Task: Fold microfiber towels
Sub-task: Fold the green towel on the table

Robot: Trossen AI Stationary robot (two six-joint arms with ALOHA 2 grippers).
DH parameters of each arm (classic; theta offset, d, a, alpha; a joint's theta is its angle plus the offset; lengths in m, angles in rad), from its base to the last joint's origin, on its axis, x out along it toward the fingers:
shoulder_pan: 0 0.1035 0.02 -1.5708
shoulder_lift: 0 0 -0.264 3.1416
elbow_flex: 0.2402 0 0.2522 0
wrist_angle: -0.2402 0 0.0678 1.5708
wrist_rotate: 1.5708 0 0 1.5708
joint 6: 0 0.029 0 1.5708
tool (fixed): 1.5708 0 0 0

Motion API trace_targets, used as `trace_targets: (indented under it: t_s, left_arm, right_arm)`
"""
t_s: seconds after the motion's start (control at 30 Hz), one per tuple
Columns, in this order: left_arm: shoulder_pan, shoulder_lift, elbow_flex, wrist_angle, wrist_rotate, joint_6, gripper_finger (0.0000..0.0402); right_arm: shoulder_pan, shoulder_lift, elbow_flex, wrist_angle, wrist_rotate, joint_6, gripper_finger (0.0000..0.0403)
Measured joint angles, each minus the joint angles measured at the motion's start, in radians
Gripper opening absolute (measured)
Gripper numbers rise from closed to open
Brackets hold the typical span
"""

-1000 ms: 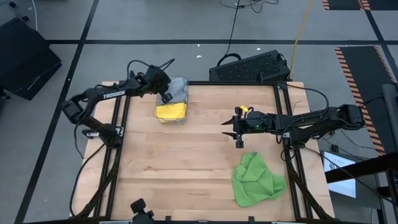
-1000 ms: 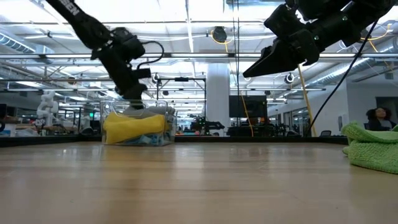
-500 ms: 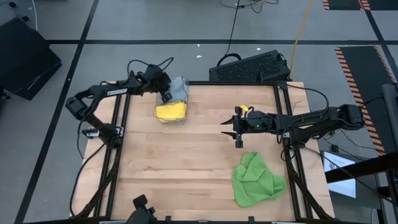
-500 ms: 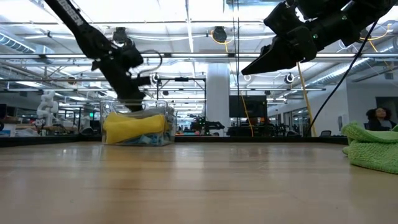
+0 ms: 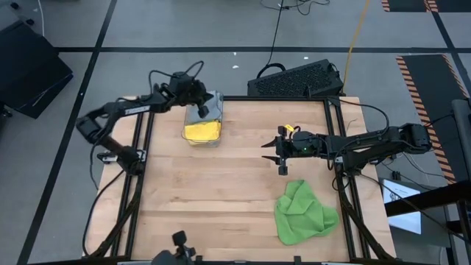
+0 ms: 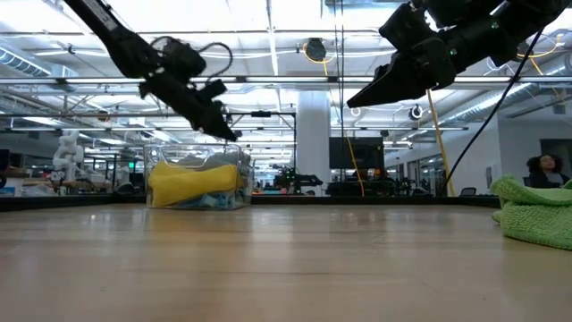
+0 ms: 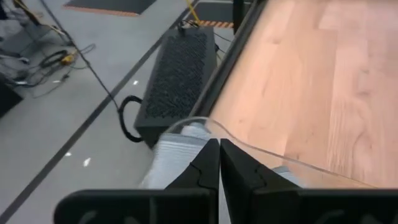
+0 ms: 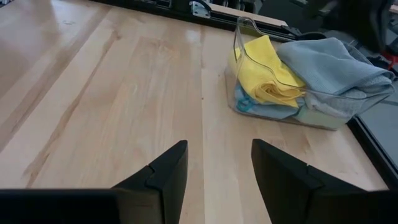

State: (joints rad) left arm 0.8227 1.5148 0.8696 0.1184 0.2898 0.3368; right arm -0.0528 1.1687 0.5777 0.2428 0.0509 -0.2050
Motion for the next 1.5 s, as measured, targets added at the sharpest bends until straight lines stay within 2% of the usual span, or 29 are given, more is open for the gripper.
trace_targets:
  t_s: [0.23, 0.47, 0.63, 0.9, 0.97, 1.07, 1.2, 1.3, 1.5]
  left_arm:
    - [0.013, 0.183, 0.000, 0.090, -0.022, -0.010, 0.0014]
    - [0.030, 0.246, 0.007, 0.108, -0.006, 0.009, 0.0014]
    - [0.030, 0.194, 0.003, 0.065, 0.027, -0.010, 0.0014]
    - [0.020, -0.016, 0.003, -0.068, 0.024, -0.008, 0.0014]
    - [0.019, -0.070, 0.004, -0.109, -0.012, -0.007, 0.0014]
    - [0.020, -0.126, 0.004, -0.235, -0.144, -0.012, 0.0014]
    - [0.021, -0.142, 0.004, -0.359, -0.262, -0.052, 0.0014]
    - [0.028, -0.103, -0.001, -0.350, -0.314, -0.063, 0.0014]
    - [0.047, 0.043, -0.003, -0.262, -0.318, -0.056, 0.0014]
  right_arm:
    - [0.000, 0.000, 0.000, 0.006, 0.000, 0.002, 0.0169]
    - [0.000, 0.000, 0.000, 0.025, 0.000, -0.003, 0.0169]
    - [0.000, 0.000, 0.000, 0.026, 0.000, -0.004, 0.0169]
    - [0.000, 0.000, 0.000, 0.019, 0.000, 0.004, 0.0169]
    - [0.000, 0.000, 0.000, 0.018, 0.000, 0.004, 0.0169]
    - [0.000, 0.000, 0.000, 0.015, 0.000, 0.003, 0.0169]
    - [0.000, 0.000, 0.000, 0.015, 0.000, 0.002, 0.0169]
    - [0.000, 0.000, 0.000, 0.015, 0.000, -0.005, 0.0169]
    - [0.000, 0.000, 0.000, 0.021, 0.000, -0.016, 0.0169]
